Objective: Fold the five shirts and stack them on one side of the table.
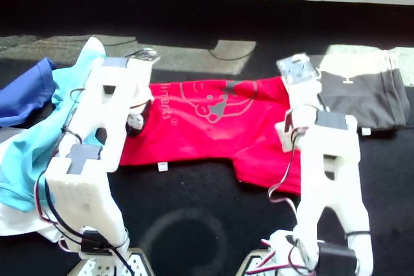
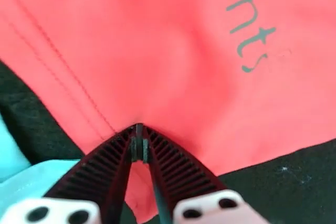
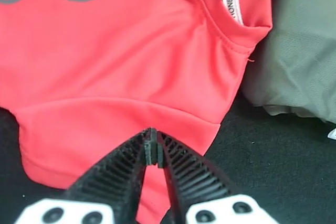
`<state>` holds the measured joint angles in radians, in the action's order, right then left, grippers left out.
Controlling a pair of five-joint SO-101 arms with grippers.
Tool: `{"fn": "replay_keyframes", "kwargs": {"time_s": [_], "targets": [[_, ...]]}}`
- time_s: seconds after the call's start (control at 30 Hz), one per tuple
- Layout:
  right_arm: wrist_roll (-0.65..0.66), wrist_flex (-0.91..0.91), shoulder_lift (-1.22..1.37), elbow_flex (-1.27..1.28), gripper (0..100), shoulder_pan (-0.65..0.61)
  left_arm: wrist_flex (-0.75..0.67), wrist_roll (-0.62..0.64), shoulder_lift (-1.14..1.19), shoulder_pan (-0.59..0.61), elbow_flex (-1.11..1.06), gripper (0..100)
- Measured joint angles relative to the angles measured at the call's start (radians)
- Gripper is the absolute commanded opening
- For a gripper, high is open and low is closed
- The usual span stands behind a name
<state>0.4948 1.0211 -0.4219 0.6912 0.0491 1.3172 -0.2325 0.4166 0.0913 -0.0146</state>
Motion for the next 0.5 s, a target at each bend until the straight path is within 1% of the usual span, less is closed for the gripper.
{"fn": "replay_keyframes", "kwargs": {"time_s": [0.17, 0.3, 0.37, 0.5], "targets": [[0.087, -0.06, -0.068, 0.183, 0.7, 0.0, -0.077, 0.002, -0.009, 0.072, -0.068, 1], [0.147, -0.066, -0.089, 0.259, 1.2, -0.025, -0.12, 0.002, -0.029, 0.086, -0.11, 1], [0.158, -0.066, -0.089, 0.267, 5.4, -0.046, -0.13, 0.002, -0.032, 0.084, -0.12, 1], [0.161, -0.025, -0.091, 0.27, 19.5, -0.107, -0.133, 0.002, -0.035, 0.049, -0.121, 1]]}}
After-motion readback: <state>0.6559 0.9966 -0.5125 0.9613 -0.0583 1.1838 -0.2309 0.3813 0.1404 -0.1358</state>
